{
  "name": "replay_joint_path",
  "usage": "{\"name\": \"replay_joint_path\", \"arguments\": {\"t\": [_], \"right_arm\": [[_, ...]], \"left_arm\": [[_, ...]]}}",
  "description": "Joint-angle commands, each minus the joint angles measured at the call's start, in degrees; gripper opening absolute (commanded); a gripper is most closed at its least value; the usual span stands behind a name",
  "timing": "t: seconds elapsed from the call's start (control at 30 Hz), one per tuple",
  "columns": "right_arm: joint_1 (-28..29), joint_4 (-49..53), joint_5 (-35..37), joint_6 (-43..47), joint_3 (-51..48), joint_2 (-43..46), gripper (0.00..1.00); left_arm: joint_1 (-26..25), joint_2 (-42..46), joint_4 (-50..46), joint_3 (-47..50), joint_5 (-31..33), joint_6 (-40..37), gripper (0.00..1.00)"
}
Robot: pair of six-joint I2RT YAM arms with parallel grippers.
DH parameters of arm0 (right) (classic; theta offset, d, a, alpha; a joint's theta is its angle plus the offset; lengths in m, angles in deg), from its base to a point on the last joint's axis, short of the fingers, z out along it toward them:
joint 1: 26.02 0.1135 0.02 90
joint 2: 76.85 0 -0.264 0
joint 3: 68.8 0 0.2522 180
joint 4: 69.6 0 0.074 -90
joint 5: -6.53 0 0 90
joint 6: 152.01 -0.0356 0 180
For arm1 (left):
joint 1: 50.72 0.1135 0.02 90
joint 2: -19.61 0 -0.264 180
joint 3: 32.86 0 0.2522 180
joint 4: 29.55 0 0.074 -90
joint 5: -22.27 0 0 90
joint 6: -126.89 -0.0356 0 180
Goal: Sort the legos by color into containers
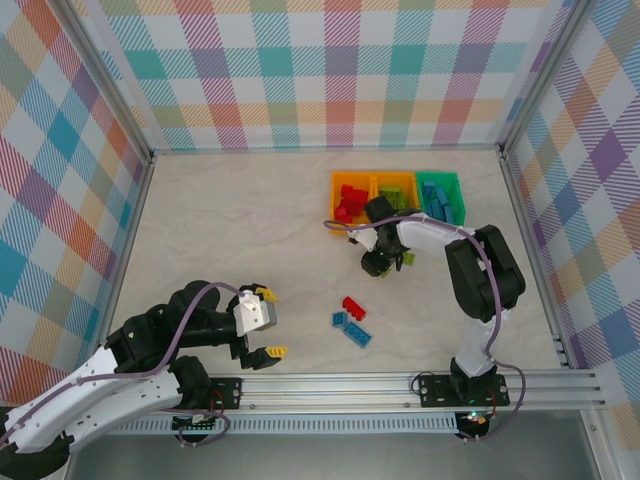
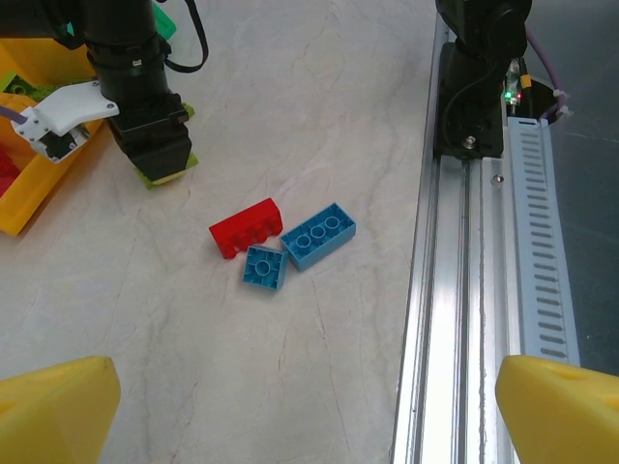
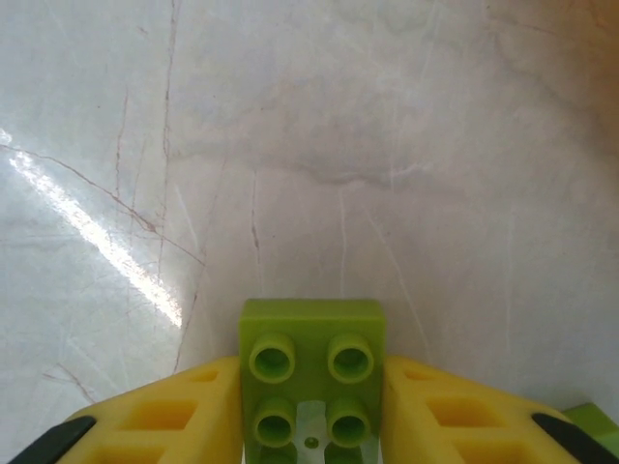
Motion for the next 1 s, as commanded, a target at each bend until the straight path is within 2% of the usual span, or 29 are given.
{"name": "replay_joint_path", "arguments": {"t": [0.0,0.2,0.33,0.43,0.57,0.8,0.97], "right_arm": [[-0.3,1.3,-2.8,-3.6,-2.5,4.8,0.36],[-2.1,-12.0,-6.6,-11.9,-8.6,19.5,0.37],[-8.8,-14.5,-6.8,-23.0,-4.2,21.7,0.32],[-11.6,-14.8,-3.3,-24.8,1.4,18.4,0.32],[-12.6,-14.9,1.5,-23.7,9.5,10.5,0.33],[-13.4,-10.3,4.7,-24.4,23.1,-3.7,0.34],[-13.4,-8.9,-0.6,-28.1,25.1,-6.3,0.54]], "left_arm": [[0.6,0.7,-0.7,-0.4,-1.1,-1.1,1.00],[0.6,0.7,-0.4,-0.3,-0.9,-1.1,1.00],[0.6,0.7,-0.6,-0.3,-0.6,-1.1,1.00],[0.6,1.0,-0.7,-0.2,0.0,-1.1,1.00],[0.6,1.5,-0.7,0.1,0.8,-1.1,1.00],[0.6,2.2,-0.7,0.4,2.0,-1.2,1.00],[0.6,2.4,-0.6,0.7,2.3,-1.3,1.00]]}}
